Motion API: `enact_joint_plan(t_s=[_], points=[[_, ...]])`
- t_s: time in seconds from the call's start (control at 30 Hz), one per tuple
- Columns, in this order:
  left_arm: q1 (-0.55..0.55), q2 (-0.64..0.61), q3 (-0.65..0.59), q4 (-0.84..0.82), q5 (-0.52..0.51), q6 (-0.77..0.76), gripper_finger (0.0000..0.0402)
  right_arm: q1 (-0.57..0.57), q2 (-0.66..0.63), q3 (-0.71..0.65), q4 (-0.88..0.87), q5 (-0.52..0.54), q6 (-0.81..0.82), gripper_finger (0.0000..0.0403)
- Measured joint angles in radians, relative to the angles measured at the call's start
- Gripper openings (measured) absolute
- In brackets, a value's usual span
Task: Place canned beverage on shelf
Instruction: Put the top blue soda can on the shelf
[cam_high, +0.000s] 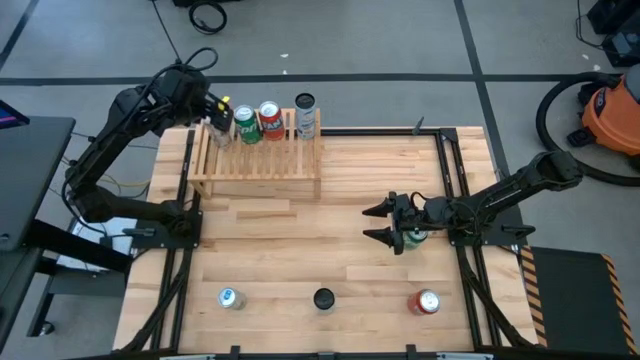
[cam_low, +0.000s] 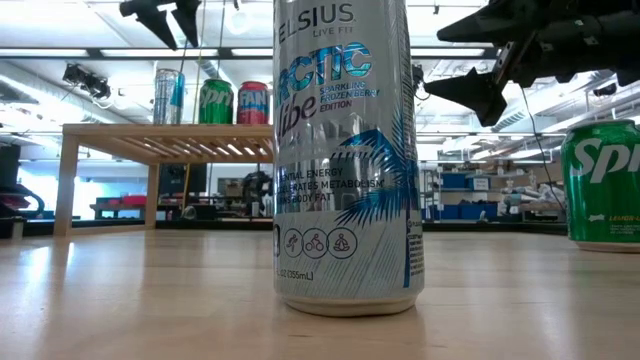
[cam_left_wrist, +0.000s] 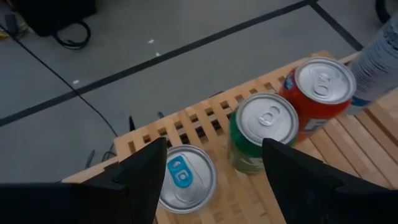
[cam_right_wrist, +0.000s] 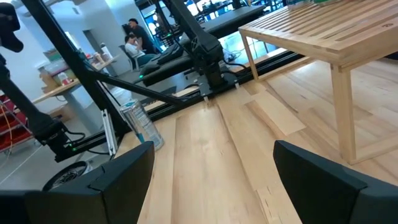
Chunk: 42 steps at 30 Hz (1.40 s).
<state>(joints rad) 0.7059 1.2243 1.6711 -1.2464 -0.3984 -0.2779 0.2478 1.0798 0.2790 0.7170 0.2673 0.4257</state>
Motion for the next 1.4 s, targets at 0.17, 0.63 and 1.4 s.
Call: enact_joint_plan(t_s=[0.17,0.63,1.4], points=[[0.0,0.0,0.0,-0.003,0.036,0.0,0.0263,0.0,0.0,0.0,0.0,0.0,-0.001,0.0339],[-0.016,0.0,0.0,-0.058,0.04,-0.026,0.0263,0.0,0.0,0.0,0.0,0.0,-0.002,0.0339],[0.067,0.063,-0.003,-0.082,0.062,-0.057,0.0353,0.0,0.0,0.0,0.0,0.0,-0.002,0.0339]])
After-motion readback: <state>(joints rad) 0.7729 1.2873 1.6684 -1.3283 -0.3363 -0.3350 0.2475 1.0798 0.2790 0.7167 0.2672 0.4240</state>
